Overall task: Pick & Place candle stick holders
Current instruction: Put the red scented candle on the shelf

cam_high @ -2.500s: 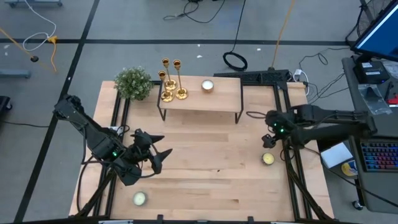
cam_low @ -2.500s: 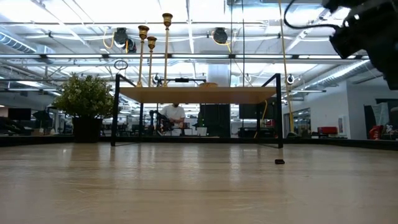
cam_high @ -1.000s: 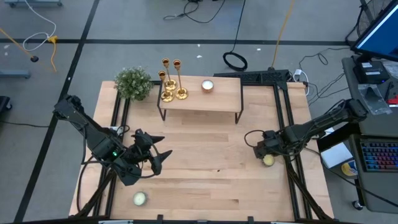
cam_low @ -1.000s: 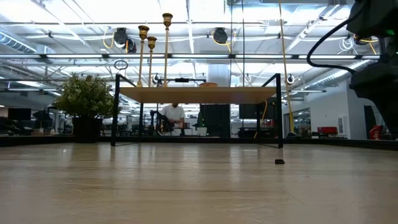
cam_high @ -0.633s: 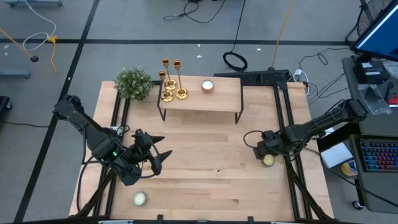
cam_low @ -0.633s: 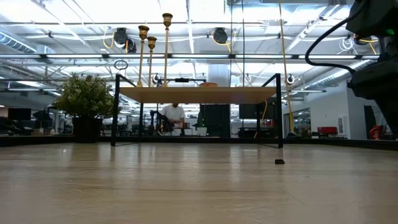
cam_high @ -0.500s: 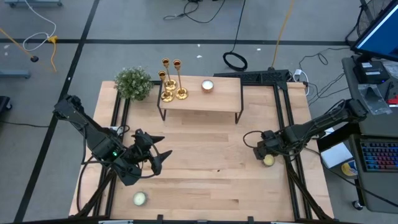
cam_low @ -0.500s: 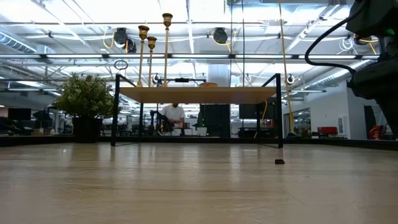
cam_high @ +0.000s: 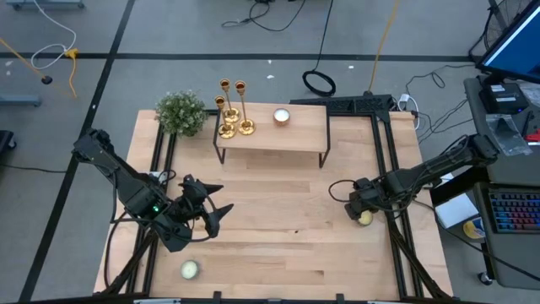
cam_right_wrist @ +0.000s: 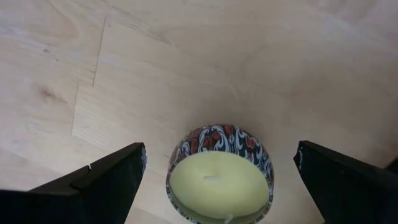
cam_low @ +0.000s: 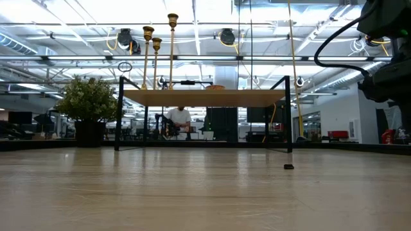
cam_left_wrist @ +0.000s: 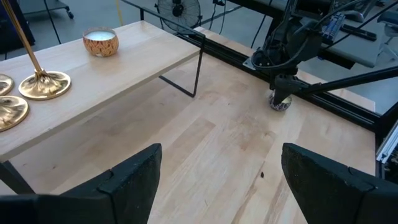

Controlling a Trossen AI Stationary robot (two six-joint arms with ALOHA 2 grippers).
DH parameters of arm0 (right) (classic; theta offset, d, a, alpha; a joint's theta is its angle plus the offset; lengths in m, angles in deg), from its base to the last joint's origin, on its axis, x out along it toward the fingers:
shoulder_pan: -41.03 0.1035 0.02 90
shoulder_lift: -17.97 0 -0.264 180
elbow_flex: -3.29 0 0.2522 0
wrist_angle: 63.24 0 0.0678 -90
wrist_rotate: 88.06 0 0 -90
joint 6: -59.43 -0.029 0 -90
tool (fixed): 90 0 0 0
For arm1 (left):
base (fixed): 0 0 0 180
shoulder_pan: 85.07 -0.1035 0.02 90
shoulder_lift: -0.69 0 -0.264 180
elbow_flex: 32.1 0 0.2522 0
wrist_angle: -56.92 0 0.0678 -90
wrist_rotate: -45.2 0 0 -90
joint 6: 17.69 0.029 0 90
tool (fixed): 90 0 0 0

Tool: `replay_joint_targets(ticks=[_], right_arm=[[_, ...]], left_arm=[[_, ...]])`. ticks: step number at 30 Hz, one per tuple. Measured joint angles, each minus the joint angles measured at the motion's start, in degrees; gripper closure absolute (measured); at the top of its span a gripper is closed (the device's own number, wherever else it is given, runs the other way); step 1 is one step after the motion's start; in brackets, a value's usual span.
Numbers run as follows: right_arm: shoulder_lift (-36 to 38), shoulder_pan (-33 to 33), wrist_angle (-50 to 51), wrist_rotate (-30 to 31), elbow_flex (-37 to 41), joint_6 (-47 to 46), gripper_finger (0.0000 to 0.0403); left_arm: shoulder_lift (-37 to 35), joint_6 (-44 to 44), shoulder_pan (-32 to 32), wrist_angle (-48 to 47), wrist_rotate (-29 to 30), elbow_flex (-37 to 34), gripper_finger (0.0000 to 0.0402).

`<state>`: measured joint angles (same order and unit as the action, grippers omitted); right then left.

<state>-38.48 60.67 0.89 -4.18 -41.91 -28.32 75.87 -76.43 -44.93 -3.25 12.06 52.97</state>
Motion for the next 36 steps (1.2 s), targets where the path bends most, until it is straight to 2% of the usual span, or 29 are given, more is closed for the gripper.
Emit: replay_joint_targets(ticks=[22, 31, 36], right_arm=[[0.0, 0.0, -0.1, -4.7, 0.1, 2.0, 0.0007], [0.1, 0.0, -8.1, -8.1, 6.7, -1.1, 0.0007], [0.1, 0.0, -8.4, -7.7, 7.5, -1.6, 0.0008]], left_arm=[[0.0, 0.0, 0.0, 0.0, 0.0, 0.0, 0.0075], [0.0, 0.0, 0.0, 0.0, 0.0, 0.0, 0.0075], [0.0, 0.0, 0.0, 0.0, 0.0, 0.0, 0.0075]])
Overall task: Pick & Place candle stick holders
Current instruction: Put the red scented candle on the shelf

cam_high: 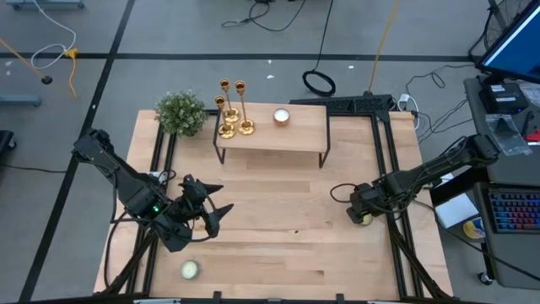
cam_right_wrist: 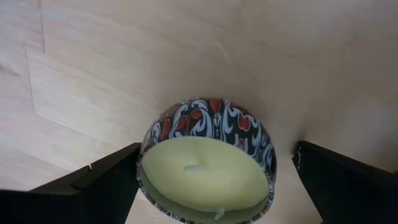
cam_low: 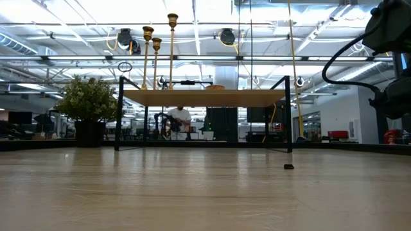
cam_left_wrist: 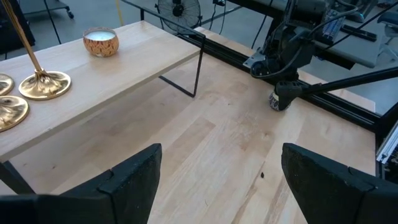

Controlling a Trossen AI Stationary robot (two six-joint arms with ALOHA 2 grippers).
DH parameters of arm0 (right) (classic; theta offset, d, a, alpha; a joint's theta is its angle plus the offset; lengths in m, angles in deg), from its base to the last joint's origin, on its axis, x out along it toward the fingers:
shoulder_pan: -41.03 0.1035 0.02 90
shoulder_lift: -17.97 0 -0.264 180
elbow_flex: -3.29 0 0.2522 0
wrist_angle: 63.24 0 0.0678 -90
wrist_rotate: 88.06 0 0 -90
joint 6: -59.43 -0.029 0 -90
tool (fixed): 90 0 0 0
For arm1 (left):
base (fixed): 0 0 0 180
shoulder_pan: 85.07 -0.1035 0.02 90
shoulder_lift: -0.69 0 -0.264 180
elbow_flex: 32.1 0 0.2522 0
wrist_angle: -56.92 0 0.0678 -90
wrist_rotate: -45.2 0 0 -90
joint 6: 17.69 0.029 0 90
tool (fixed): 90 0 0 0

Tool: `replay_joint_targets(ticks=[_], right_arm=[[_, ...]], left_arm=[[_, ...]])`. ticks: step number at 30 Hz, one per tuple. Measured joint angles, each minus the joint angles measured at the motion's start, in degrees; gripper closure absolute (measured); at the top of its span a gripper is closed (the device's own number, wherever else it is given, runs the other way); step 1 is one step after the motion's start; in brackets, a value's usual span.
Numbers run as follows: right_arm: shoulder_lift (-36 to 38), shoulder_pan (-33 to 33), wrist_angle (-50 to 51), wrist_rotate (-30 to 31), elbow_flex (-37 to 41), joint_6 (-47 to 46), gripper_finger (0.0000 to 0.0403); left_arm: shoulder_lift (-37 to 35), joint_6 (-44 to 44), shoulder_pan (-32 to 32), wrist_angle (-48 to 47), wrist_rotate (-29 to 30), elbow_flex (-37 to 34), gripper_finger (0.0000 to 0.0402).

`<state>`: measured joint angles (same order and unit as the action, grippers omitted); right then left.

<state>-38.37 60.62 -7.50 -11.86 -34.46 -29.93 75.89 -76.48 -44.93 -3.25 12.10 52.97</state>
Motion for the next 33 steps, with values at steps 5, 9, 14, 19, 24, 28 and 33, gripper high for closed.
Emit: replay_joint_targets(ticks=[5, 9, 14, 19, 24, 28, 33], right_arm=[[0.0, 0.0, 0.0, 0.7, 0.1, -0.2, 0.0023], [0.0, 0.0, 0.4, 1.3, 0.2, -0.6, 0.0060], [0.0, 0.0, 0.7, 2.0, 0.2, -0.6, 0.0111], [0.0, 0.0, 0.6, 2.2, 0.2, -0.9, 0.0113], [0.2, 0.0, 0.0, 3.5, -1.0, -1.0, 0.0113], [0.2, -0.1, -1.8, 7.2, -2.8, -0.1, 0.0113], [0.2, -0.7, -4.8, 7.8, -4.9, 0.7, 0.0112]], left_arm=[[0.0, -0.1, 0.0, 0.0, 0.0, 0.0, 0.0075], [0.0, -0.1, 0.0, 0.0, 0.1, 0.0, 0.0075], [0.0, 0.0, 0.0, 0.0, 0.2, 0.0, 0.0075], [0.0, 0.0, 0.0, 0.0, 0.2, 0.0, 0.0075], [0.0, 0.0, 0.0, 0.0, 0.2, 0.0, 0.0075], [0.0, 0.0, 0.0, 0.0, 0.2, 0.0, 0.0075], [0.0, 0.0, 0.0, 0.0, 0.2, 0.0, 0.0075]])
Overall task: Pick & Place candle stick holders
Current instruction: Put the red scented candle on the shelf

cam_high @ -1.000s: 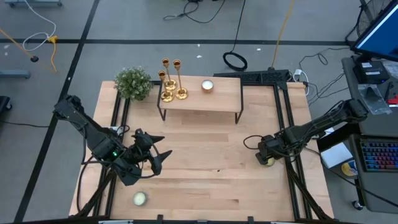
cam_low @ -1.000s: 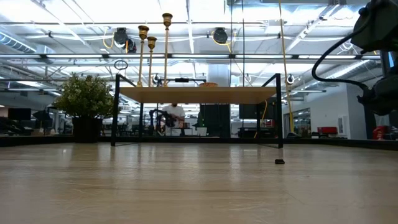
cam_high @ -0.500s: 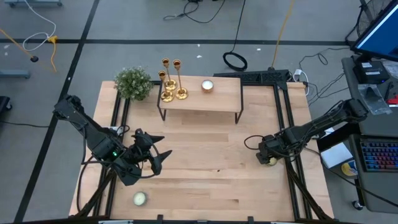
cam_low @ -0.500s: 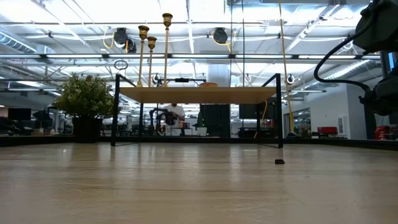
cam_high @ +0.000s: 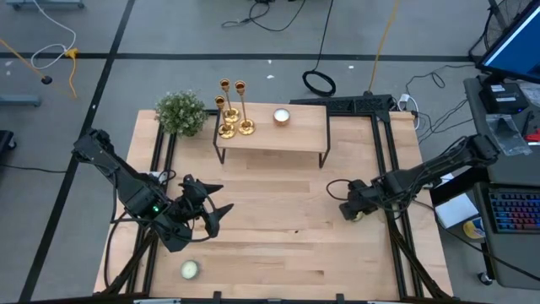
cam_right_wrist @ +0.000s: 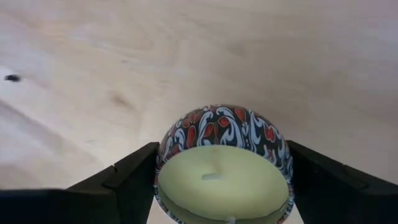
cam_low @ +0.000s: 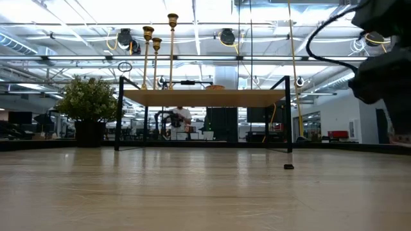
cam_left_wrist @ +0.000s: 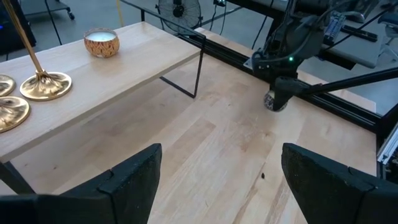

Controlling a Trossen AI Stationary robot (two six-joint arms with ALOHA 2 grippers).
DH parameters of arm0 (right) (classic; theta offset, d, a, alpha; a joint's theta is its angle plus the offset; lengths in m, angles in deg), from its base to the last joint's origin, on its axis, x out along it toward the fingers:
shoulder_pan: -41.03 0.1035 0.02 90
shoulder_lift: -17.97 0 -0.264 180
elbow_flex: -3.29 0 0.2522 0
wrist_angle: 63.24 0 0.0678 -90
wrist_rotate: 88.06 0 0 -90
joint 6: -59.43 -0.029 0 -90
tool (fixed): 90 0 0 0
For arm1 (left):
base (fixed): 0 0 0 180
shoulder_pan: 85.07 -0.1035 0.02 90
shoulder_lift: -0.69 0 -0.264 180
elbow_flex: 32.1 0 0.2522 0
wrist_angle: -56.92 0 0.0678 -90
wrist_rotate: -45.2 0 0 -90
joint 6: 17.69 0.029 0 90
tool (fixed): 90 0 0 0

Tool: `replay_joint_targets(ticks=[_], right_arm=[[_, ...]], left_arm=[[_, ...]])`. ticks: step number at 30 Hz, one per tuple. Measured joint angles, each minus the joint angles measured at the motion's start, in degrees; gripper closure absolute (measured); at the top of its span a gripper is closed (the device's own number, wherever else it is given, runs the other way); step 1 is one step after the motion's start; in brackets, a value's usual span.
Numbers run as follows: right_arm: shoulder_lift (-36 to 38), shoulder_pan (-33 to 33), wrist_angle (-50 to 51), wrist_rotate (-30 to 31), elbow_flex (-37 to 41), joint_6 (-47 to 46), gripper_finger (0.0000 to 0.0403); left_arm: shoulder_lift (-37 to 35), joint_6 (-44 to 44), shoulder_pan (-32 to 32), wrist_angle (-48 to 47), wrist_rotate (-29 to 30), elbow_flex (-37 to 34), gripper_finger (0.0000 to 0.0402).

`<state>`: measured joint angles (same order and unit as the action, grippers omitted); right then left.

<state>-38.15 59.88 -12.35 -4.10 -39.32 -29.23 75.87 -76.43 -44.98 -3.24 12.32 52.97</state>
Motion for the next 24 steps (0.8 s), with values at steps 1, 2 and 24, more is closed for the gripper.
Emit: replay_joint_targets(ticks=[1, 2, 24], right_arm=[[0.0, -0.2, -0.1, -0.1, -0.4, 0.5, 0.0112], [0.0, -0.4, -0.3, 0.0, -0.9, 1.2, 0.0112], [-0.2, -9.4, -16.6, 6.5, -17.1, 23.9, 0.0111]], left_arm=[[0.0, 0.0, 0.0, 0.0, 0.0, 0.0, 0.0075], [0.0, 0.0, 0.0, 0.0, 0.0, 0.0, 0.0075], [0.0, 0.0, 0.0, 0.0, -0.1, 0.0, 0.0075]])
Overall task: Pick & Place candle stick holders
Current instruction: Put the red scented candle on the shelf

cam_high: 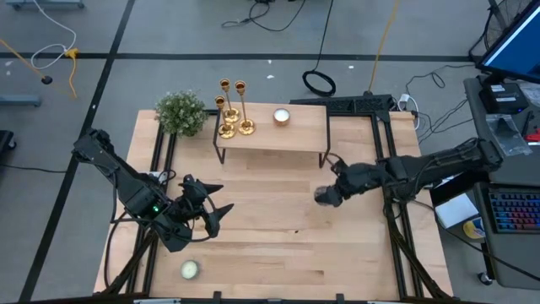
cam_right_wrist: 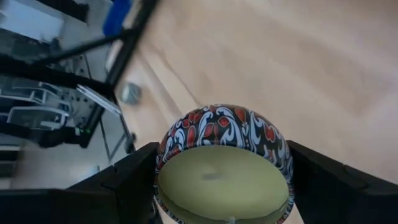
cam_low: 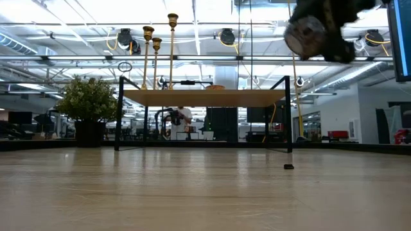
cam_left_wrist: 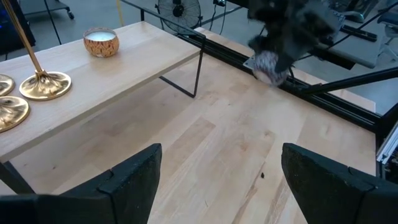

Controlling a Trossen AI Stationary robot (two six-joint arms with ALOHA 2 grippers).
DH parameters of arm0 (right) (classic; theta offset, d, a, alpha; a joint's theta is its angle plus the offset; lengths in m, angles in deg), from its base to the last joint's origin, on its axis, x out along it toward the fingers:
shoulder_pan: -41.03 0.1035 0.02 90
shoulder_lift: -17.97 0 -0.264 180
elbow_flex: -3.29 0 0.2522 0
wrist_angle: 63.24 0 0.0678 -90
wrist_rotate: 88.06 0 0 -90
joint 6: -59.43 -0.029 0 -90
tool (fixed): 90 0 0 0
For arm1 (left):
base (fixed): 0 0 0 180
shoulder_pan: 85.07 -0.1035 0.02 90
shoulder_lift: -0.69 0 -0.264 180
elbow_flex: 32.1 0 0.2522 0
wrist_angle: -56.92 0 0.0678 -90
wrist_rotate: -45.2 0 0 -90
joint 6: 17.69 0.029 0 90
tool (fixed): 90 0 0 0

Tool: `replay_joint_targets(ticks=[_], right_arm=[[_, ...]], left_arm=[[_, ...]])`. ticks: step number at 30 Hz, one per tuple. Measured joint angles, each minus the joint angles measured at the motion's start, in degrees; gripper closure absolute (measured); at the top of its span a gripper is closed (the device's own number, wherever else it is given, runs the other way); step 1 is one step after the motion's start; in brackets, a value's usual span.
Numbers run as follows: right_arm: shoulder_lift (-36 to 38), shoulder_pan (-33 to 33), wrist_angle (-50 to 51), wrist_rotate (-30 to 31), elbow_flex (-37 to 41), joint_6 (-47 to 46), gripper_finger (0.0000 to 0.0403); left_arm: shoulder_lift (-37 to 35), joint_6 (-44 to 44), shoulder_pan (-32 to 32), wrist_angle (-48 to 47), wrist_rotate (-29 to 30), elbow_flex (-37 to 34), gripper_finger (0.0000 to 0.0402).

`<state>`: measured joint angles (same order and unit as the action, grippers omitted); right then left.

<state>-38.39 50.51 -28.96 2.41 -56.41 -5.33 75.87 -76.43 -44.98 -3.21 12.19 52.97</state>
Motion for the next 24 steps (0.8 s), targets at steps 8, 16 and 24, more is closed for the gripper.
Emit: replay_joint_targets(ticks=[8, 16, 24], right_arm=[[-4.6, -7.9, 0.0, 1.1, -12.9, 20.3, 0.0111], [-15.7, -18.3, 19.0, 2.7, -30.8, 37.3, 0.0110], [-28.7, -29.1, 35.6, 2.9, -45.4, 48.1, 0.0110]], left_arm=[[0.0, 0.0, 0.0, 0.0, 0.0, 0.0, 0.0075], [0.0, 0.0, 0.0, 0.0, -0.2, 0.0, 0.0075], [0.0, 0.0, 0.0, 0.0, -0.2, 0.0, 0.0075]])
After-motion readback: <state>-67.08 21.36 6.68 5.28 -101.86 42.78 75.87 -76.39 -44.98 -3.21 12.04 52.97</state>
